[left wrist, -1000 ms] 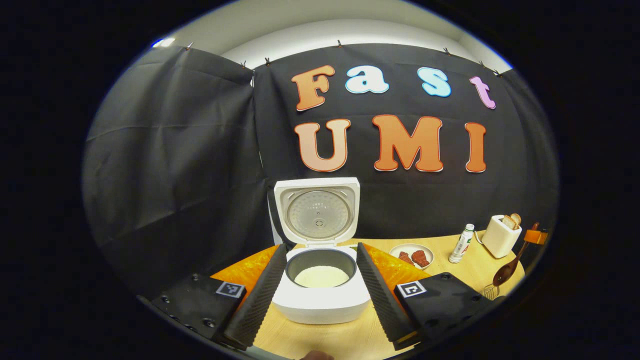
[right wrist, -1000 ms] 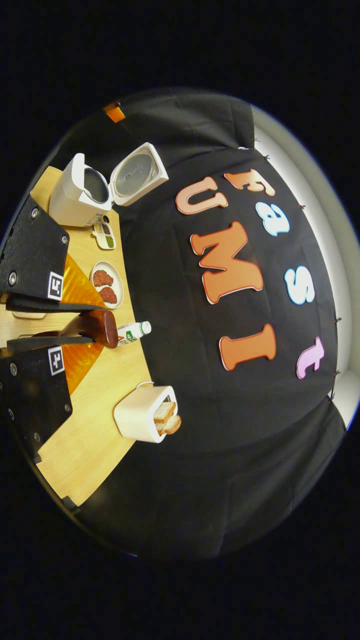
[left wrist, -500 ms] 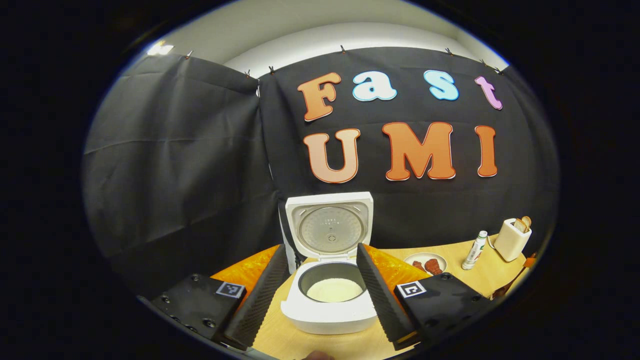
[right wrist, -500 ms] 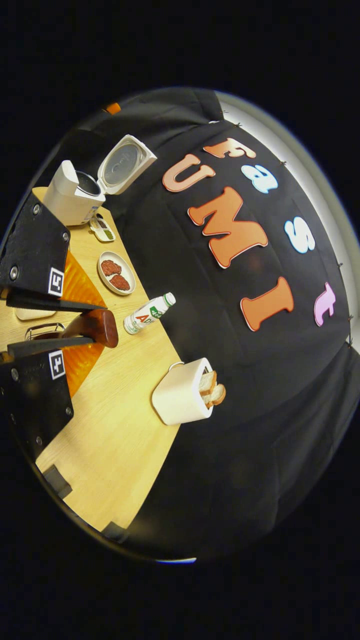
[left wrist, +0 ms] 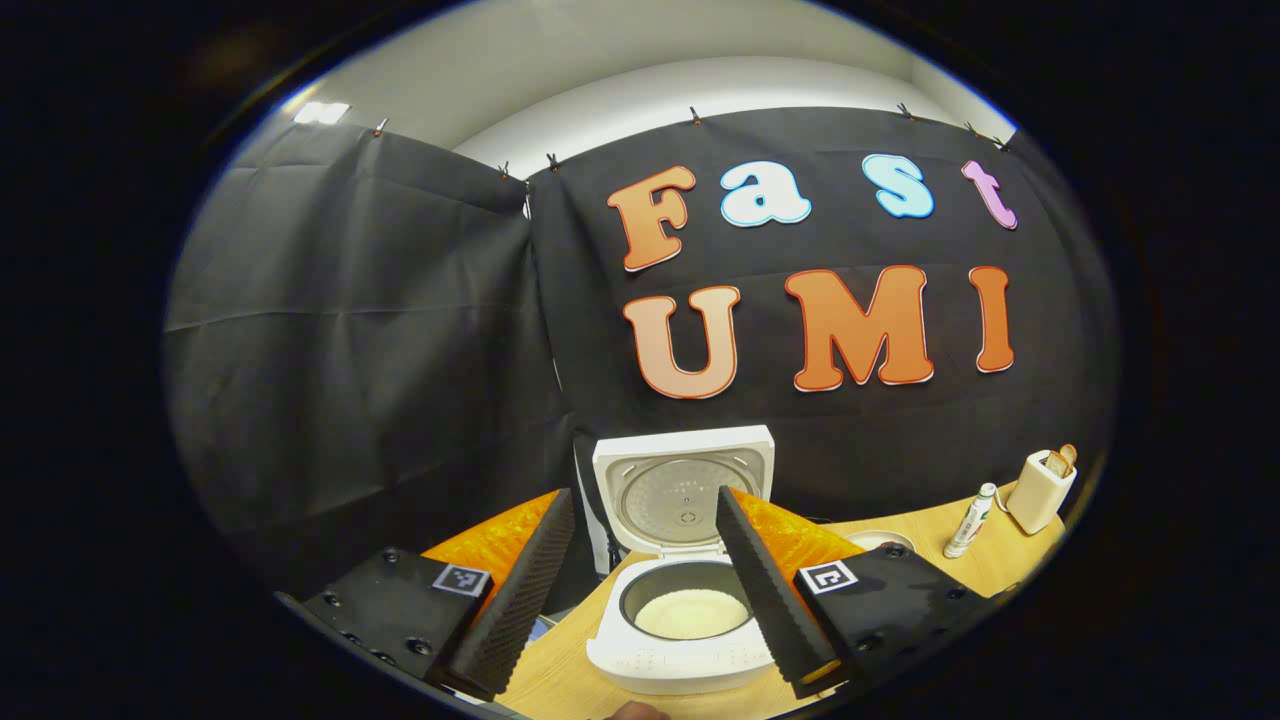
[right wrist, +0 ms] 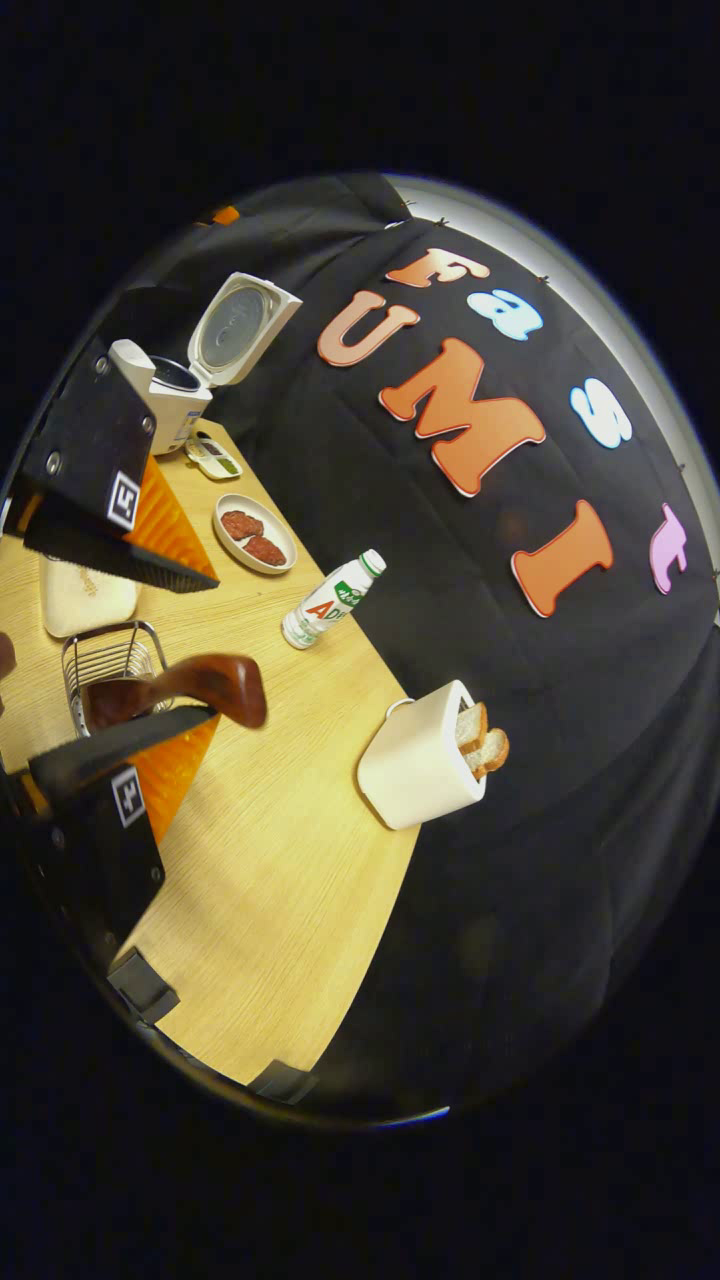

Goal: Close the left gripper, press the button to open the rice cooker; take a wooden spoon from the chopstick holder with the right hand, scoop a spoonful of rice and pour it into the rice cooker, then put the wooden spoon back into the chopstick holder.

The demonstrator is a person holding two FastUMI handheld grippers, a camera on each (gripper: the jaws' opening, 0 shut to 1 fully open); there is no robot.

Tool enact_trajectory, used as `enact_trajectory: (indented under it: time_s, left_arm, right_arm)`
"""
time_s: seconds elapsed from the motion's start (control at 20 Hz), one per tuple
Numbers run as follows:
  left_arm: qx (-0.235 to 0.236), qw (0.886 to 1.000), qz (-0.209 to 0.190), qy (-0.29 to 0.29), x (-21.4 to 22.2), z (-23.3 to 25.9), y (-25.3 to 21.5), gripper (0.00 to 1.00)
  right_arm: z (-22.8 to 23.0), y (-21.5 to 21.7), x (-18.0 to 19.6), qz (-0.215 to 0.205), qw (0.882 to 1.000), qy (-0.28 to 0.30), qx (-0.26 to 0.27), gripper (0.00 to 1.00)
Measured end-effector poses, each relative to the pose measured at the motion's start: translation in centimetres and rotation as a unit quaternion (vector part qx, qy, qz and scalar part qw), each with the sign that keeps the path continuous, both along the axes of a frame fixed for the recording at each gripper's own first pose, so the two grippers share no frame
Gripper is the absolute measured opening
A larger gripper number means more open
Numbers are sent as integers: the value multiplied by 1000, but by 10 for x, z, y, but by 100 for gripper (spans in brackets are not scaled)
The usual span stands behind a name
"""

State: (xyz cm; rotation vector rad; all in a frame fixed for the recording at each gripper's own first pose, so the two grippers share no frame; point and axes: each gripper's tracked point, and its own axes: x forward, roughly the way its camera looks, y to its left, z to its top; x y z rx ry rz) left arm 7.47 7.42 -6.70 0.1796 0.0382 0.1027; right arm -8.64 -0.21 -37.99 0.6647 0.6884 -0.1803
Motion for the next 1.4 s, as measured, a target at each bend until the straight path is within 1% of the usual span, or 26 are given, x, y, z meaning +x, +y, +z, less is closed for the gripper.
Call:
enact_trajectory:
  time_s: [0.05,0.1,0.15,0.2,0.35,0.5,0.55,0.65,0.7,0.8,0.95,1.15,1.25,1.3,1.35,1.4]
  left_arm:
    - [1,1000,-1,-4,4,4,0,93]
    - [1,1000,-2,-7,9,9,0,96]
    - [-3,1000,-6,-11,15,15,-1,93]
    - [-10,1000,-7,-12,22,19,0,93]
    - [-38,999,-8,-3,52,36,5,93]
    - [-67,997,-16,16,87,47,7,93]
    - [-78,997,-17,20,99,50,8,93]
    - [-117,992,-28,22,125,60,6,93]
    - [-129,991,-27,24,138,65,9,95]
    - [-125,992,-24,28,164,66,13,93]
    - [-123,991,-29,51,205,56,10,94]
    - [-117,989,-22,84,260,34,9,93]
    - [-160,980,-28,115,282,17,1,93]
    - [-168,976,-20,135,291,8,2,93]
    - [-160,976,-16,144,301,0,2,92]
    - [-148,977,-11,155,311,-9,3,94]
  right_arm:
    - [5,-6,1,-1,1000,-3,-9,84]
    - [11,-13,0,-2,1000,-6,-19,87]
    - [17,-18,-1,-3,1000,-9,-28,93]
    - [25,-23,-2,-4,999,-15,-40,94]
    - [55,-44,-2,-3,995,-39,-95,95]
    - [96,-61,-5,5,985,-71,-155,95]
    - [112,-64,-5,9,980,-91,-175,95]
    - [147,-73,-5,11,968,-128,-215,95]
    - [165,-74,-5,11,961,-148,-234,95]
    - [194,-79,-9,6,948,-178,-262,95]
    - [224,-82,-17,-8,939,-202,-280,95]
    - [243,-88,-27,-29,931,-208,-298,95]
    - [247,-88,-32,-36,928,-204,-309,95]
    - [249,-88,-35,-39,929,-201,-310,95]
    - [251,-89,-38,-45,929,-198,-311,95]
    - [251,-88,-39,-47,929,-194,-310,95]
